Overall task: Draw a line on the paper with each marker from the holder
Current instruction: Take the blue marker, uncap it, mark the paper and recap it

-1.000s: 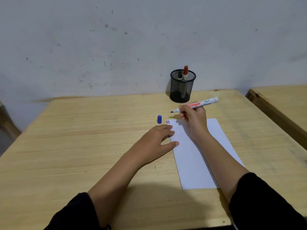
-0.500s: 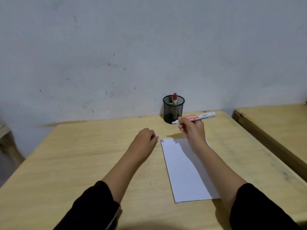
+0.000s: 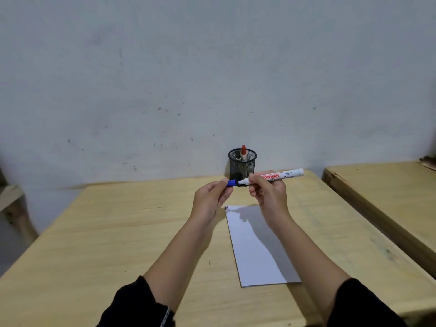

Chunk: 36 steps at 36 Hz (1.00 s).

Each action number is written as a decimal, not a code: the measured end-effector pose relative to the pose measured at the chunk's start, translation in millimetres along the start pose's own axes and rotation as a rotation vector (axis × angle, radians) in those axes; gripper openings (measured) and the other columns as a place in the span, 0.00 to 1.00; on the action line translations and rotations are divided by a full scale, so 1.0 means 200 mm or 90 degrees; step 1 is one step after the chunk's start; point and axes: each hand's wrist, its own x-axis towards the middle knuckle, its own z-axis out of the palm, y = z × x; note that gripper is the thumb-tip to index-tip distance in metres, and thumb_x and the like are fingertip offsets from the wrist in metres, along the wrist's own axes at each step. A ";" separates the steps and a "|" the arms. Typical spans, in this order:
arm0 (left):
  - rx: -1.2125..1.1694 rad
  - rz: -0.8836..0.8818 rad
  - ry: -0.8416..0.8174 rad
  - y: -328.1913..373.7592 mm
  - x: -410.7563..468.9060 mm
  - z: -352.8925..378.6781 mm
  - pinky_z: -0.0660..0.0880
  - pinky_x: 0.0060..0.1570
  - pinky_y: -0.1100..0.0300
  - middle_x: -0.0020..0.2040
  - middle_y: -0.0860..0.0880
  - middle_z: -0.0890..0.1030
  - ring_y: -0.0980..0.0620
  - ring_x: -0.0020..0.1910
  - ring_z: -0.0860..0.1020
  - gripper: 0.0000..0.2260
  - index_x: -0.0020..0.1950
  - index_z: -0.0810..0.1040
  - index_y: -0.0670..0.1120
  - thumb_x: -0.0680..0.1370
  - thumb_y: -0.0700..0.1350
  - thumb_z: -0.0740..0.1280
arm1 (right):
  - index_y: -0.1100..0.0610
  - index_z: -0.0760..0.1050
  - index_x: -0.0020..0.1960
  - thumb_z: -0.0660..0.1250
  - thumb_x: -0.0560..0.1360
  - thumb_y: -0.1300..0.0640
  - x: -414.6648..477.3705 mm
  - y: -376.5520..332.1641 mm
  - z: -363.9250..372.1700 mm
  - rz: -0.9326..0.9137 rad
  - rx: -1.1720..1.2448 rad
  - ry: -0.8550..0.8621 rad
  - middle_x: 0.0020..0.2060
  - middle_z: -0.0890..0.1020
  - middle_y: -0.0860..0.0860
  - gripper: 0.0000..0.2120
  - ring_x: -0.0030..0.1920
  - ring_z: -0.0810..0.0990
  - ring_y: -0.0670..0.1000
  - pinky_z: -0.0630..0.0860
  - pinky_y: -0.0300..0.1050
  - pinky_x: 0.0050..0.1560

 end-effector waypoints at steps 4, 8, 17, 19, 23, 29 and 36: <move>-0.054 -0.009 -0.024 0.01 -0.02 0.02 0.78 0.45 0.72 0.41 0.47 0.82 0.62 0.35 0.82 0.08 0.50 0.80 0.37 0.77 0.41 0.66 | 0.60 0.72 0.36 0.65 0.72 0.70 -0.03 -0.02 0.01 -0.002 0.009 -0.009 0.23 0.78 0.49 0.08 0.24 0.73 0.45 0.70 0.34 0.26; -0.056 -0.008 -0.055 0.01 -0.04 0.05 0.78 0.47 0.71 0.43 0.47 0.82 0.62 0.37 0.82 0.07 0.50 0.79 0.38 0.77 0.41 0.66 | 0.60 0.72 0.37 0.65 0.73 0.70 -0.04 -0.03 0.02 -0.005 0.020 -0.030 0.25 0.78 0.51 0.08 0.24 0.73 0.46 0.70 0.34 0.27; -0.012 0.045 -0.068 0.02 -0.04 0.07 0.78 0.44 0.72 0.44 0.46 0.83 0.60 0.38 0.83 0.04 0.47 0.80 0.39 0.77 0.38 0.66 | 0.59 0.71 0.40 0.66 0.73 0.68 -0.07 -0.03 0.01 -0.051 0.010 -0.063 0.25 0.77 0.48 0.07 0.27 0.75 0.45 0.72 0.34 0.30; 0.006 0.059 -0.071 0.03 -0.03 0.07 0.78 0.44 0.72 0.43 0.46 0.83 0.60 0.37 0.83 0.04 0.47 0.80 0.39 0.77 0.38 0.66 | 0.59 0.71 0.40 0.66 0.73 0.69 -0.07 -0.02 0.01 -0.057 0.017 -0.062 0.26 0.77 0.49 0.07 0.27 0.75 0.45 0.73 0.34 0.30; 0.061 0.069 -0.078 0.03 -0.02 0.05 0.78 0.44 0.71 0.41 0.47 0.83 0.60 0.37 0.83 0.05 0.48 0.80 0.39 0.76 0.39 0.67 | 0.60 0.72 0.41 0.67 0.72 0.69 -0.06 -0.03 -0.01 -0.063 -0.033 -0.076 0.27 0.79 0.49 0.07 0.27 0.77 0.45 0.74 0.35 0.31; 0.083 0.089 -0.097 0.07 0.02 0.01 0.78 0.47 0.69 0.40 0.48 0.84 0.58 0.39 0.83 0.03 0.46 0.81 0.42 0.76 0.39 0.68 | 0.58 0.75 0.44 0.67 0.73 0.67 -0.03 -0.05 -0.04 0.009 -0.020 -0.130 0.34 0.82 0.51 0.04 0.34 0.80 0.46 0.76 0.35 0.35; 0.093 0.156 -0.062 0.16 0.11 -0.01 0.78 0.49 0.68 0.41 0.48 0.81 0.58 0.38 0.82 0.04 0.46 0.81 0.43 0.76 0.37 0.67 | 0.60 0.80 0.49 0.70 0.69 0.62 0.07 -0.10 -0.10 0.051 0.010 -0.092 0.38 0.85 0.52 0.09 0.41 0.83 0.47 0.78 0.35 0.42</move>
